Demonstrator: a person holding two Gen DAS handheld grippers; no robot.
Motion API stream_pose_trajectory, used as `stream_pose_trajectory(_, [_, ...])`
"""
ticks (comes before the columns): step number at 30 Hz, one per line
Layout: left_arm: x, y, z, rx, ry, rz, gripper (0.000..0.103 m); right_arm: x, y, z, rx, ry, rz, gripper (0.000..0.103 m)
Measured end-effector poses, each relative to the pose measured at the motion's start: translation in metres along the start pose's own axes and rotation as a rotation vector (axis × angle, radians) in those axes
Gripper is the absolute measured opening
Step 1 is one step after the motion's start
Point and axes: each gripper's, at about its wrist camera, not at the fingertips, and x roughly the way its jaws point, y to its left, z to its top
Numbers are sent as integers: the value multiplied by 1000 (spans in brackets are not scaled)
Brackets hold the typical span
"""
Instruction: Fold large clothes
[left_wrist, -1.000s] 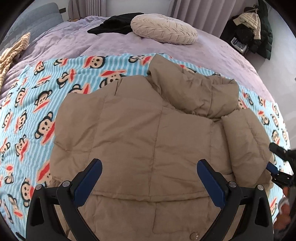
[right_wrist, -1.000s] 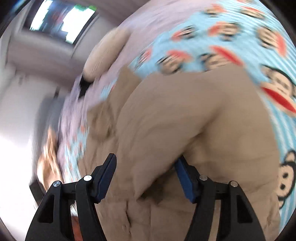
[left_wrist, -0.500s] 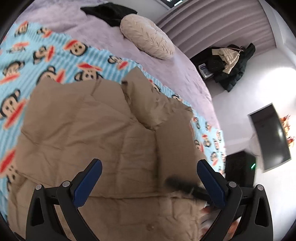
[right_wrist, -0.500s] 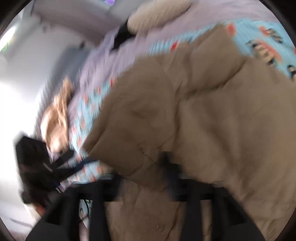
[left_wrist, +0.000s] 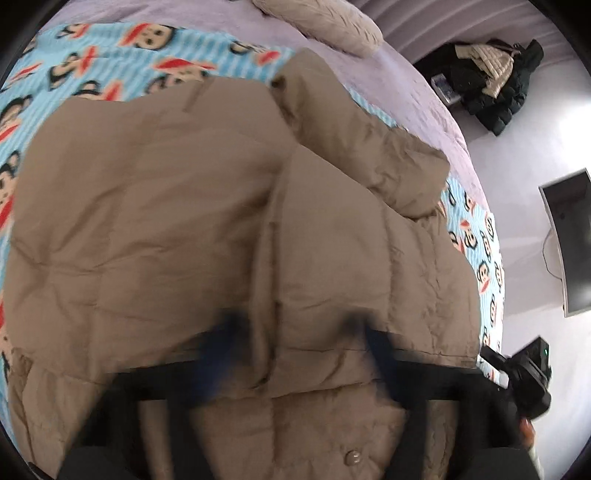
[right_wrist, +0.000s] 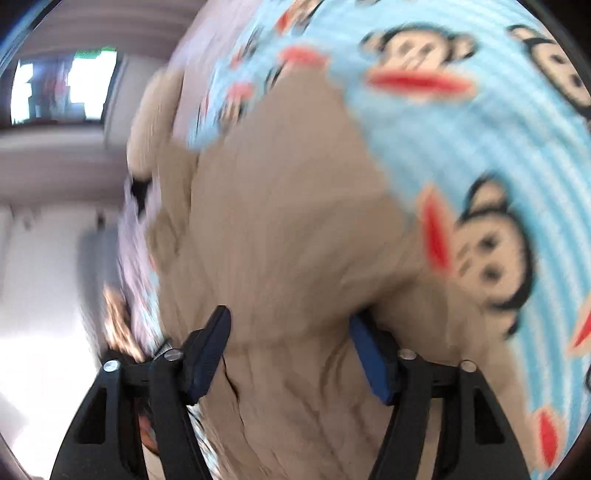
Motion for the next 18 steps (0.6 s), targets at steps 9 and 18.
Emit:
stream_pose_trajectory(9, [-8,1,-23,85,-45,133,15,12,24,25,-230,-38,-124,6])
stream_pose_trajectory(18, [-51,1,-26,104,-182,357,63,0,20,12,-269,59,-197,48])
